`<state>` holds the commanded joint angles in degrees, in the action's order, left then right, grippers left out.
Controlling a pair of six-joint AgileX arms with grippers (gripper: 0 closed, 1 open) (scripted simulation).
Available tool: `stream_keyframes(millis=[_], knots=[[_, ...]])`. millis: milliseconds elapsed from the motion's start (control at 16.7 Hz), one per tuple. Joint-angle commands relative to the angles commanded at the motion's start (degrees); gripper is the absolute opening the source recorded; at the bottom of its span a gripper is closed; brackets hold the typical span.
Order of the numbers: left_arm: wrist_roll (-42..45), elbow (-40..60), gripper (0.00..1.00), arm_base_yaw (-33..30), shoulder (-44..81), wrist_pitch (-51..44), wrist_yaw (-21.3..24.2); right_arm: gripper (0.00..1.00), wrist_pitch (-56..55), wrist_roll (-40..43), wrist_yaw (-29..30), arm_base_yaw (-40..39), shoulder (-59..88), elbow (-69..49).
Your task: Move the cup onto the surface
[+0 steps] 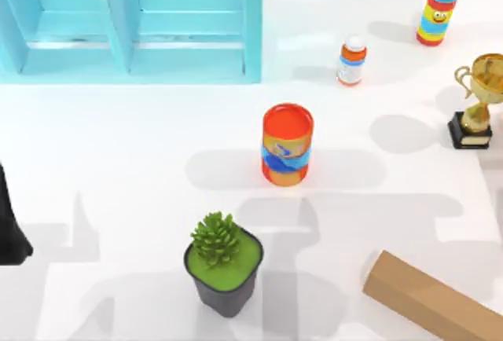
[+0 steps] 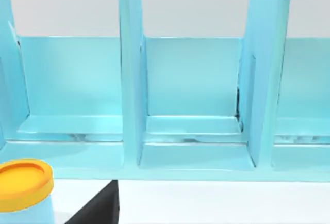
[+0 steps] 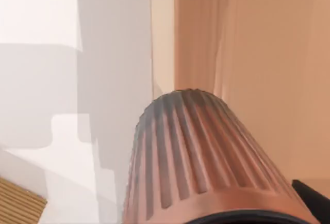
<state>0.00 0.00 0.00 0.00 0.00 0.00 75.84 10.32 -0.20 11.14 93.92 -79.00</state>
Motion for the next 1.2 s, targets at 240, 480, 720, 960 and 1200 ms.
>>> stream_keyframes(millis=[240,480,720,960,1200], knots=[[0.00,0.00,1.00,0.00,0.00,0.00,0.00,0.00,1.76,-11.35,0.48,-12.92,2.60,-2.51],[0.00,0.00,1.00,0.00,0.00,0.00,0.00,0.00,3.62,-28.93,1.78,-30.99,5.43,-5.02],[0.00,0.00,1.00,0.00,0.00,0.00,0.00,0.00,4.09,-46.90,3.28,-47.88,6.62,-6.99],[0.00,0.00,1.00,0.00,0.00,0.00,0.00,0.00,4.01,-57.91,3.30,-58.06,6.94,-8.03],[0.00,0.00,1.00,0.00,0.00,0.00,0.00,0.00,3.99,-59.86,2.92,-59.90,6.98,-8.06]])
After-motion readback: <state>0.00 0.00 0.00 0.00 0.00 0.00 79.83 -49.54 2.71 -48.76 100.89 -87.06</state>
